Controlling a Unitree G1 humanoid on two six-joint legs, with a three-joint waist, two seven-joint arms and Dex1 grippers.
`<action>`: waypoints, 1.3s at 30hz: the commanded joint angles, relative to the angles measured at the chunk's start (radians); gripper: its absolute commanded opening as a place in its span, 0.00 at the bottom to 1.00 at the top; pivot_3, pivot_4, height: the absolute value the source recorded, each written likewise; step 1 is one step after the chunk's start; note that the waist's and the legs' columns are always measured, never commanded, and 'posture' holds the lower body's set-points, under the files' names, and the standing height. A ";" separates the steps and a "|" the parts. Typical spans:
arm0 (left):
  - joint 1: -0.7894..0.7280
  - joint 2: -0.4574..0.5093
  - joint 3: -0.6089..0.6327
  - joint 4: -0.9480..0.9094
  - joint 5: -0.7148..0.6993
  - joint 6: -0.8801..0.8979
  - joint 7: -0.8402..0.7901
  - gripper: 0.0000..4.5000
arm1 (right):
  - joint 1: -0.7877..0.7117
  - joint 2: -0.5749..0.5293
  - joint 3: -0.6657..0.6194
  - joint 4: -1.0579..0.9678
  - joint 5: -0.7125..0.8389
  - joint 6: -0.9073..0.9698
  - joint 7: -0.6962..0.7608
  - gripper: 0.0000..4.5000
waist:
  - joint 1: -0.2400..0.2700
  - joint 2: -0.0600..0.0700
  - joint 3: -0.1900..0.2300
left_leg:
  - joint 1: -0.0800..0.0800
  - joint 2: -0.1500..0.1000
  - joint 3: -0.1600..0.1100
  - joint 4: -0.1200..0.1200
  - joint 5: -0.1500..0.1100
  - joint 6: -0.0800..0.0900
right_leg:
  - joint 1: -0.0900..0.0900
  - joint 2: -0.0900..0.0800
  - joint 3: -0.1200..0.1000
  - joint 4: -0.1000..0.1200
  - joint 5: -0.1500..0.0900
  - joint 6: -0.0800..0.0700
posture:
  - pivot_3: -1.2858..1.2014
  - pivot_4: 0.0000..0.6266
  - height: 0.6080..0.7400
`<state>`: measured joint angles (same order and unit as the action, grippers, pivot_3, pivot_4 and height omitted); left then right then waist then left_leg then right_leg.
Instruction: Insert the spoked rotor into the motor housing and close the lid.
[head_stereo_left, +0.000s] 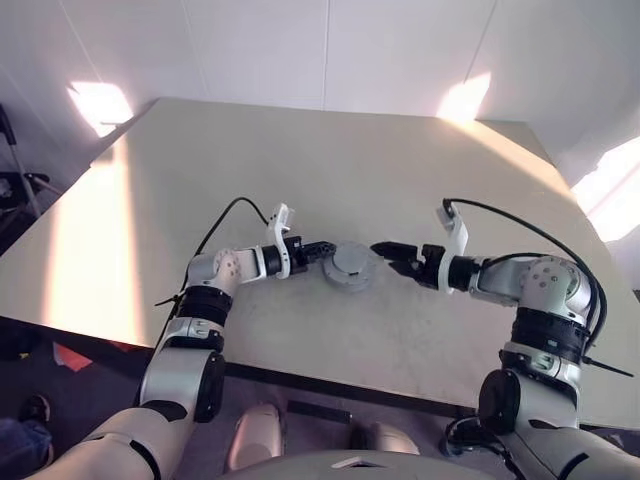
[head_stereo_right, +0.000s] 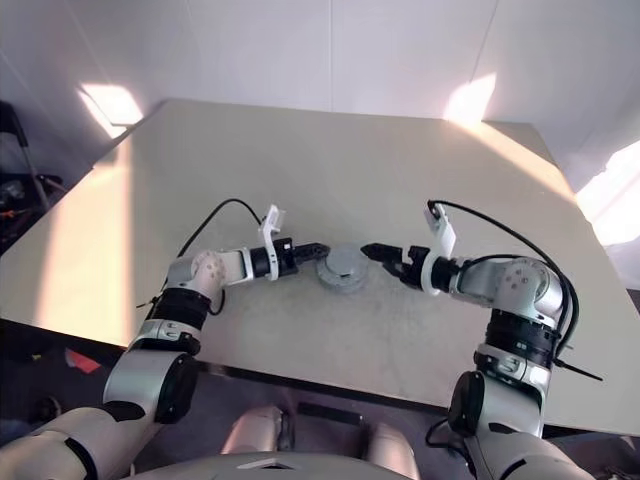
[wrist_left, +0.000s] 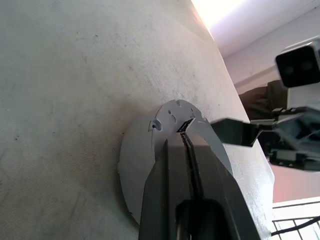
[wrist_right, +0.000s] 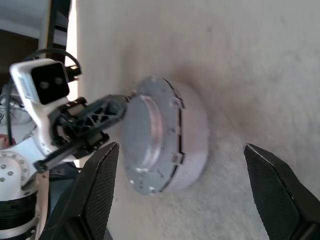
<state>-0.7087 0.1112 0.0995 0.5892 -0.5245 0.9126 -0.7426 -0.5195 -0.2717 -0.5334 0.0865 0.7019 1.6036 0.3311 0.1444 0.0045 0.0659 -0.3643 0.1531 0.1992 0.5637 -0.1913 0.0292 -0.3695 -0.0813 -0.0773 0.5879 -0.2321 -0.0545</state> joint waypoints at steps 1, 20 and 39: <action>0.002 0.007 -0.005 0.011 0.017 0.002 0.014 0.00 | 0.008 0.007 0.009 -0.047 0.039 0.011 -0.031 0.99 | 0.000 0.001 -0.001 | -0.001 0.000 0.000 0.000 0.000 0.000 | -0.001 0.000 0.000 0.000 0.000 0.000 | 0.52 0.00 1.00; -0.012 0.024 0.007 0.019 0.020 -0.014 0.025 0.00 | -0.092 0.254 -0.095 -0.012 0.068 0.002 -0.127 0.99 | -0.014 0.002 -0.001 | -0.001 0.000 0.000 -0.001 0.001 -0.002 | -0.002 0.000 0.000 0.002 0.000 0.000 | 0.52 0.00 1.00; -0.029 0.032 0.040 0.047 0.018 -0.044 0.032 0.00 | -0.123 0.274 -0.075 0.062 0.018 -0.112 -0.150 0.46 | -0.015 0.002 -0.001 | 0.001 0.000 -0.001 -0.001 0.002 -0.004 | 0.000 0.000 0.000 0.003 0.001 0.001 | 0.52 0.00 1.00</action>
<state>-0.7250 0.1478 0.1326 0.6300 -0.5024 0.8681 -0.7124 -0.5922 -0.0004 -0.5661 0.1539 0.6893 1.5312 0.1888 0.1295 0.0065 0.0646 -0.3636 0.1531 0.1987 0.5634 -0.1889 0.0251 -0.3699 -0.0813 -0.0774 0.5913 -0.2315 -0.0539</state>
